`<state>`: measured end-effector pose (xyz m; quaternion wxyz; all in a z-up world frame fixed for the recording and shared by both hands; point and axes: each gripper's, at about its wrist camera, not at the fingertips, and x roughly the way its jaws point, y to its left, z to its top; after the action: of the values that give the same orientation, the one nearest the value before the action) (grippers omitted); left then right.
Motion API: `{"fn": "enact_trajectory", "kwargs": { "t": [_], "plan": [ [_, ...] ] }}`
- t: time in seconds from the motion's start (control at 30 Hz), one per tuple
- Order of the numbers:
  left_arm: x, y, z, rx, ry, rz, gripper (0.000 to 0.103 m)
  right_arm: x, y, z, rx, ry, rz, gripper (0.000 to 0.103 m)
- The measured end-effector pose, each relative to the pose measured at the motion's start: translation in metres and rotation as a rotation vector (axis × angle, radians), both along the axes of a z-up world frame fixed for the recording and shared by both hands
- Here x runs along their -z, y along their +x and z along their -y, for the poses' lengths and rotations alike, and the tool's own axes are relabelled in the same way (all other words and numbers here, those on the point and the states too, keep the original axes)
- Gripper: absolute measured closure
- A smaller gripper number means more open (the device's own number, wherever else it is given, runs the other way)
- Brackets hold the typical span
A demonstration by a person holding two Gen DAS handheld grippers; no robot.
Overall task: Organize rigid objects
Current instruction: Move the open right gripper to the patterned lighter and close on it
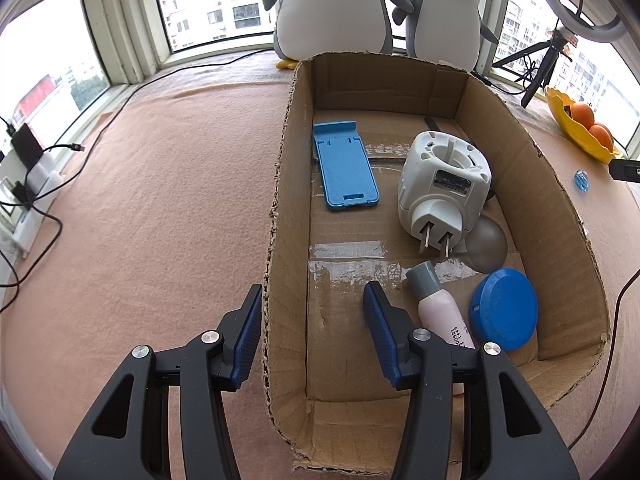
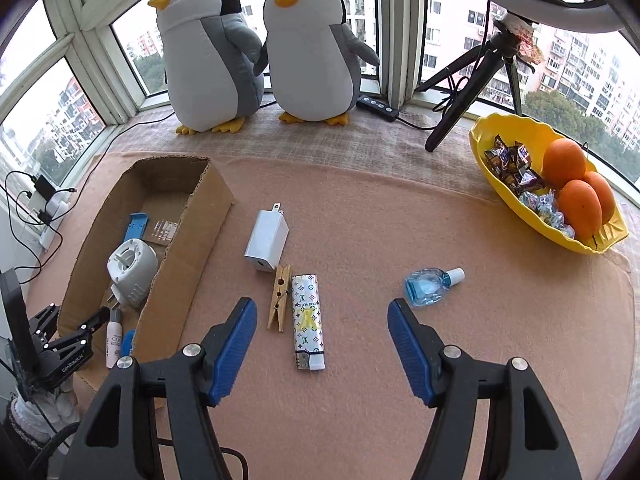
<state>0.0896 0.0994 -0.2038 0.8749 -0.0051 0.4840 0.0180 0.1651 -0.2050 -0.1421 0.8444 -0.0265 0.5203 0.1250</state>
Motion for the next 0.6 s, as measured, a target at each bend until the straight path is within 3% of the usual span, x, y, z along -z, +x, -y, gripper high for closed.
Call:
{"fn": "enact_trajectory", "kwargs": {
  "t": [0.17,0.33,0.43,0.6],
  "plan": [
    [0.0,0.0,0.0,0.0,0.002,0.0,0.053,0.024,-0.003,-0.002,-0.037,-0.016,-0.062,0.057],
    [0.0,0.001,-0.001,0.0,0.003,0.0,0.053,0.041,-0.003,-0.014,-0.088,-0.052,-0.101,0.058],
    [0.001,0.0,-0.001,0.0,0.002,0.0,0.053,0.049,-0.001,-0.018,-0.104,-0.075,-0.119,0.066],
    [0.001,0.0,-0.001,0.0,0.003,0.0,0.053,0.057,0.003,-0.022,-0.122,-0.111,-0.13,0.068]
  ]
}}
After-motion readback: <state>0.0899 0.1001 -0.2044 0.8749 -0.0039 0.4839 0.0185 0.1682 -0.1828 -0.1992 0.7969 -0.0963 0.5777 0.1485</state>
